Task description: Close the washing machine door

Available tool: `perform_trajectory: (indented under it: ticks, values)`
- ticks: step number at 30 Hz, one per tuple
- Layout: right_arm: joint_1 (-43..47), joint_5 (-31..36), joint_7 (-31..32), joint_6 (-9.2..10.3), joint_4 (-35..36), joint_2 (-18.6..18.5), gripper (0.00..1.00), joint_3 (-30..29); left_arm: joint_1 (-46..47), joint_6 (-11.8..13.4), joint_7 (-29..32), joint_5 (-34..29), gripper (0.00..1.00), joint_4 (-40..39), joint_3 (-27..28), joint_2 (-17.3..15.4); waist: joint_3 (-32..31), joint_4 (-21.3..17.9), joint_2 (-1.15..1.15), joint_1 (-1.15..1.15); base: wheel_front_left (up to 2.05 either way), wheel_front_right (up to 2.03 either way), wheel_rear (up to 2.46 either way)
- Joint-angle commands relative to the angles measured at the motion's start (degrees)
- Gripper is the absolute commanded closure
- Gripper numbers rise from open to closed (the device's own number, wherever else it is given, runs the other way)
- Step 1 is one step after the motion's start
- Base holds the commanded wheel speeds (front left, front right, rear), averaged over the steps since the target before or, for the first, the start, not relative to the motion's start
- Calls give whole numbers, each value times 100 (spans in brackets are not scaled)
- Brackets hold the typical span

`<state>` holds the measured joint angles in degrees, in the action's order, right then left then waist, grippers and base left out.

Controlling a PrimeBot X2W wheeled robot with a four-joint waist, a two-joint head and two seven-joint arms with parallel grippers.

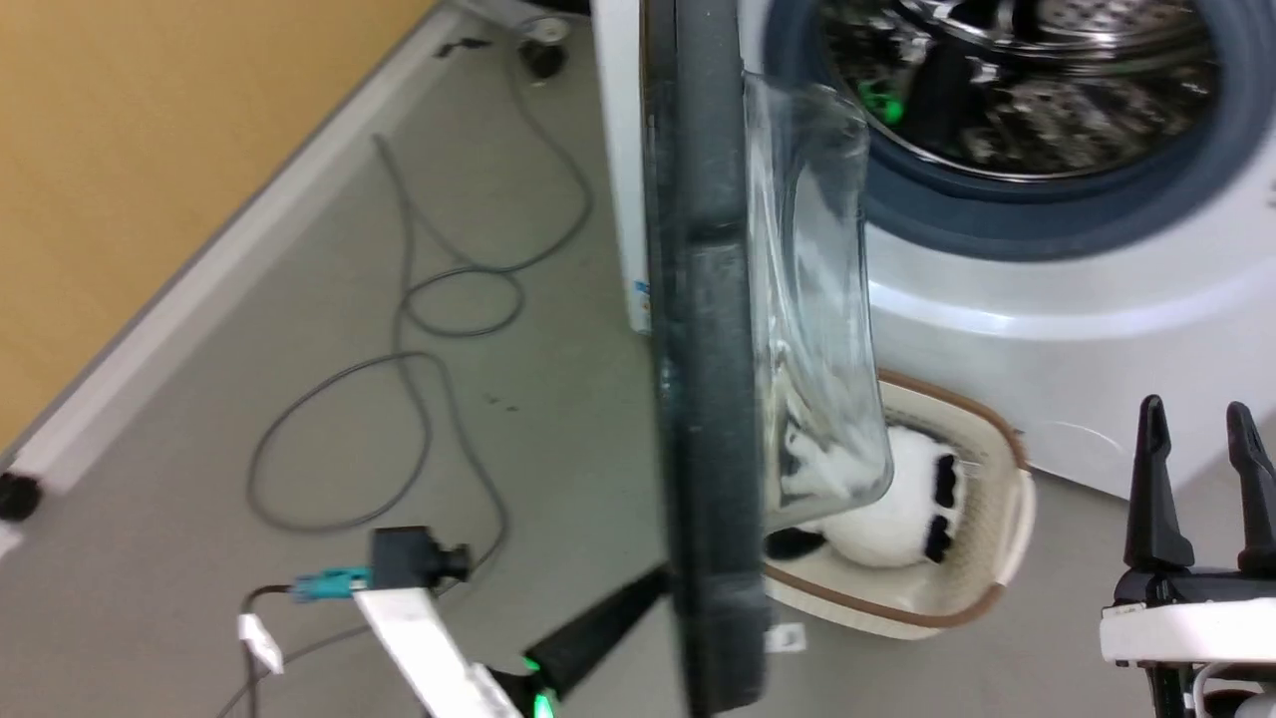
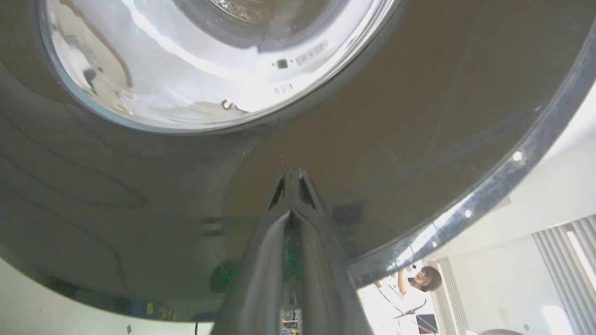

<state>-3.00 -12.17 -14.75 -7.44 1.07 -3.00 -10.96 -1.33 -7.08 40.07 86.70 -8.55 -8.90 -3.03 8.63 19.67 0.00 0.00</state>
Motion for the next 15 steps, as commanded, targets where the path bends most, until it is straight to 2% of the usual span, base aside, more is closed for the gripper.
perform_trajectory:
  ticks: [1,15]
  values:
    - [-107,-37,-25,-5,-7,13,0,12,97,-41,-62,-32,100,33,-244,14,-20,-396,0,0,0,0,0]
    - [-204,-174,-25,-5,-63,13,0,108,892,-41,-1172,-173,100,477,-1045,15,125,-2136,0,0,0,0,0]
